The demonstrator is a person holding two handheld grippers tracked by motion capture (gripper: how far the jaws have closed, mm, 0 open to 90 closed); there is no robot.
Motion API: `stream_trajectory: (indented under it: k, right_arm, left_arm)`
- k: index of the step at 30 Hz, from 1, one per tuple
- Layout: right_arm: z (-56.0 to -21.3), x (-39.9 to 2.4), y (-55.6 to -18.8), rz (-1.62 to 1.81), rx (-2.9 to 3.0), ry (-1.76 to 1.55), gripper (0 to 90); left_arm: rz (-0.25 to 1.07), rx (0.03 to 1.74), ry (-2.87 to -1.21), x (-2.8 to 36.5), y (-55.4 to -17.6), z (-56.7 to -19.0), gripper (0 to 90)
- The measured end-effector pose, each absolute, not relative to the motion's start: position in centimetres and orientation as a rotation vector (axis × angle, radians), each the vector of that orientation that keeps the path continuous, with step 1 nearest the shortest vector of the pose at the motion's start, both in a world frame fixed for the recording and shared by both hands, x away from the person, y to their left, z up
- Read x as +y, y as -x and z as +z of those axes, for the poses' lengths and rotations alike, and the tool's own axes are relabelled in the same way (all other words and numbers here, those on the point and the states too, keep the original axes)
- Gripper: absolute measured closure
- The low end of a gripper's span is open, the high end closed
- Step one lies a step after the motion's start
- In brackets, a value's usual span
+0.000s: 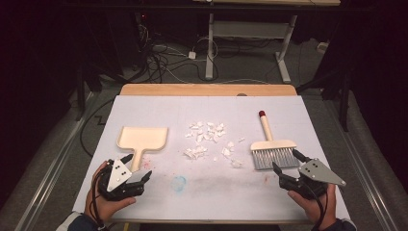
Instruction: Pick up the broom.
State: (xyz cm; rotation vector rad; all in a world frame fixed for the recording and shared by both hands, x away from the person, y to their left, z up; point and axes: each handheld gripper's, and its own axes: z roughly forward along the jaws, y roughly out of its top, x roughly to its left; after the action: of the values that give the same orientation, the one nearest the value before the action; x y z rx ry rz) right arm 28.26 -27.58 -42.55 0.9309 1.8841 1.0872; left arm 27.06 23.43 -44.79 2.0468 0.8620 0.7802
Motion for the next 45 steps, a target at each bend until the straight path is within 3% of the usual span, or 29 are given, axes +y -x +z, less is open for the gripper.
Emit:
stream_trajectory:
  k: [15,26,37,38,45]
  right_arm:
    - [-42.8,-27.3,-29.2,1.078,1.904,-0.935,25.7]
    - [-41.6,-27.8,-32.3,1.025,1.938,-0.992,25.9]
    - [-40.1,-27.4,-40.4,0.835,2.167,-1.231,25.5]
    - [-40.1,-27.4,-41.7,0.845,2.189,-1.268,29.7]
    - [-40.6,-26.4,-46.8,0.665,2.226,-1.396,32.6]
  left_arm:
    - [0.781,0.859,-2.084,22.9,-27.2,-45.4,20.8]
    - [0.718,0.881,-2.085,22.9,-28.1,-46.0,21.2]
    - [0.68,0.882,-2.059,22.4,-28.4,-45.7,21.2]
    - [0.683,0.877,-2.062,22.4,-28.3,-45.7,21.2]
    - [0.699,0.858,-2.074,22.4,-27.8,-45.6,21.4]
